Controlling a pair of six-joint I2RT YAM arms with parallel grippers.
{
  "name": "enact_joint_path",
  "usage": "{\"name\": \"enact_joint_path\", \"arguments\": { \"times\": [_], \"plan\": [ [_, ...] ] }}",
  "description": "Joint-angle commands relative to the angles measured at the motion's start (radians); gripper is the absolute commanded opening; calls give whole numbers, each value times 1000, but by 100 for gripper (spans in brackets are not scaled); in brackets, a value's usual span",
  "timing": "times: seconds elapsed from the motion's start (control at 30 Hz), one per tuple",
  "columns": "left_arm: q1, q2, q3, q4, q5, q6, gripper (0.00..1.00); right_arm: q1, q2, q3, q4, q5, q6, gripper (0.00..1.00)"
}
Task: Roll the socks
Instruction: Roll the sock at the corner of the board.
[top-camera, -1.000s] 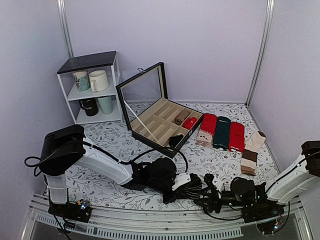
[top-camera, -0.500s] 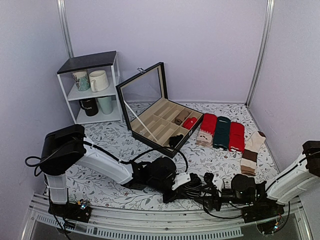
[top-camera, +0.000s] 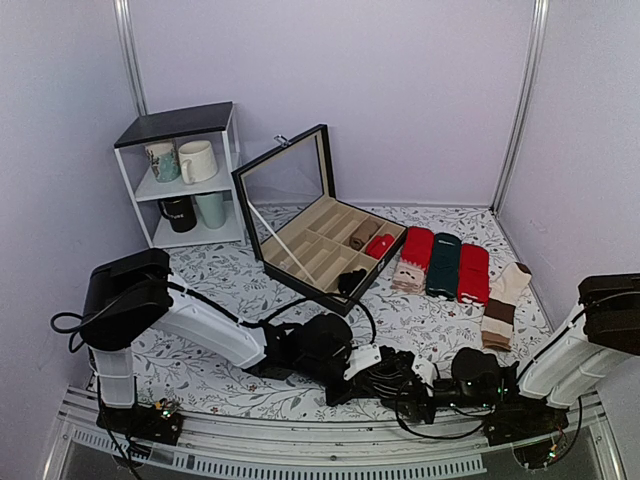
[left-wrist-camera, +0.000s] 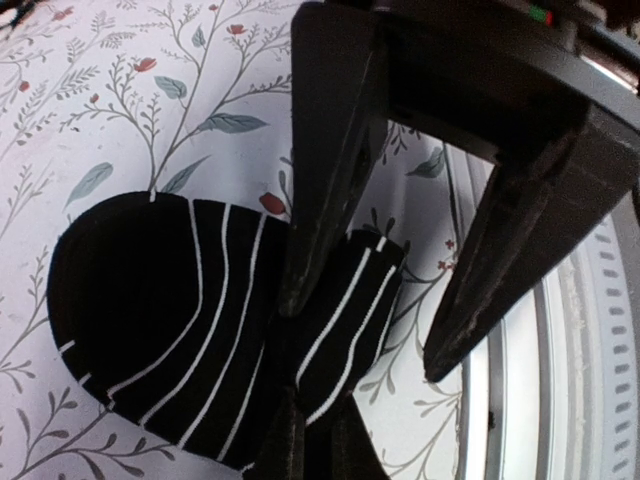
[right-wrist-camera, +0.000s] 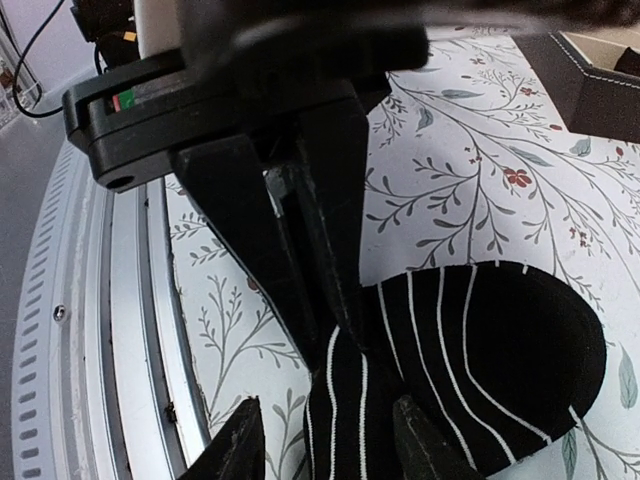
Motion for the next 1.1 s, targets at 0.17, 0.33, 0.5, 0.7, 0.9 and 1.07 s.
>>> {"name": "enact_joint_path", "arguments": {
  "times": [0.17,0.33,0.5,0.7,0.9,1.07],
  "plan": [
    [18,140,-71,-296,-66,-6,0,-5,-58,-6,-32,104,13,52],
    [18,144,-74,-289,-63,-9,0,-6,-158,-6,-102,123,-15,55],
    [17,151,-68,-288,-57,-10,0,-6,-188,-17,-73,-1,-65,54],
    [17,153,-72,-287,-57,-9,0,-16,-81,24,-72,-27,-61,52],
    [17,150,-76,-290,-57,-11,0,-17,10,63,-65,-44,-51,42],
    [19,148,-77,-292,-58,-9,0,-16,16,54,-66,-54,-25,24]
  ]
}}
